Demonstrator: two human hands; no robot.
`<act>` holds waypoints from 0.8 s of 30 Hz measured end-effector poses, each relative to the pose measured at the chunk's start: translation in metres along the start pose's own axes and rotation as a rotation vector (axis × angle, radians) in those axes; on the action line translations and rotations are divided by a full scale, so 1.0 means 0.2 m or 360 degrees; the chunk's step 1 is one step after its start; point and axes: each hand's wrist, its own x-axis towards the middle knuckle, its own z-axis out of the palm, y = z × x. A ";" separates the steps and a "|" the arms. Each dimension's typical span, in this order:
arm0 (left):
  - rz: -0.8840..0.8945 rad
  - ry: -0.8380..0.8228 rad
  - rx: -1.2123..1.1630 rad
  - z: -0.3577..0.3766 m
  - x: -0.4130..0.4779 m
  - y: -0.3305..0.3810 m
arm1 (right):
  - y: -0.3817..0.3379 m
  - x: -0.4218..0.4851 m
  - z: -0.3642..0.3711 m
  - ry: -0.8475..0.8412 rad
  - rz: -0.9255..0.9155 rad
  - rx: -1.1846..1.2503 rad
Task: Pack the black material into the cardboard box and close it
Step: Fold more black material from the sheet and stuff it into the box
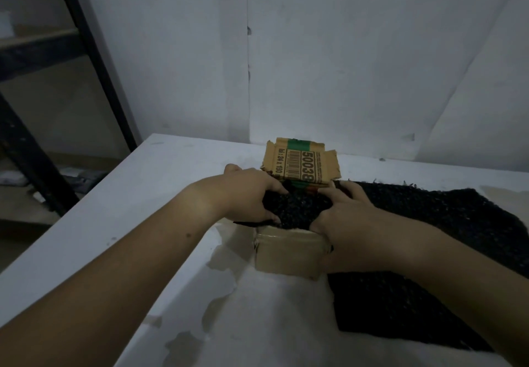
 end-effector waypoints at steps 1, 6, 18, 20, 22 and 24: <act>-0.0004 -0.0003 0.0008 0.00 0.00 0.00 | 0.00 0.00 0.00 0.0036 -0.0013 -0.0025; 0.0016 0.0041 0.0022 0.01 0.02 -0.02 | 0.00 -0.07 -0.09 0.0517 -0.0074 0.0164; 0.0018 0.0007 0.0073 0.02 0.05 -0.04 | 0.02 -0.01 0.01 0.0046 -0.0137 0.0360; 0.0008 0.0007 0.0066 0.03 0.06 -0.05 | 0.08 -0.05 -0.01 0.0343 -0.0163 0.0527; 0.0005 0.0009 0.0056 0.03 0.06 -0.05 | 0.14 -0.09 -0.04 0.0638 -0.0029 0.0424; 0.0007 0.0004 0.0064 0.03 0.07 -0.05 | 0.17 -0.11 -0.08 0.0595 0.0095 0.0094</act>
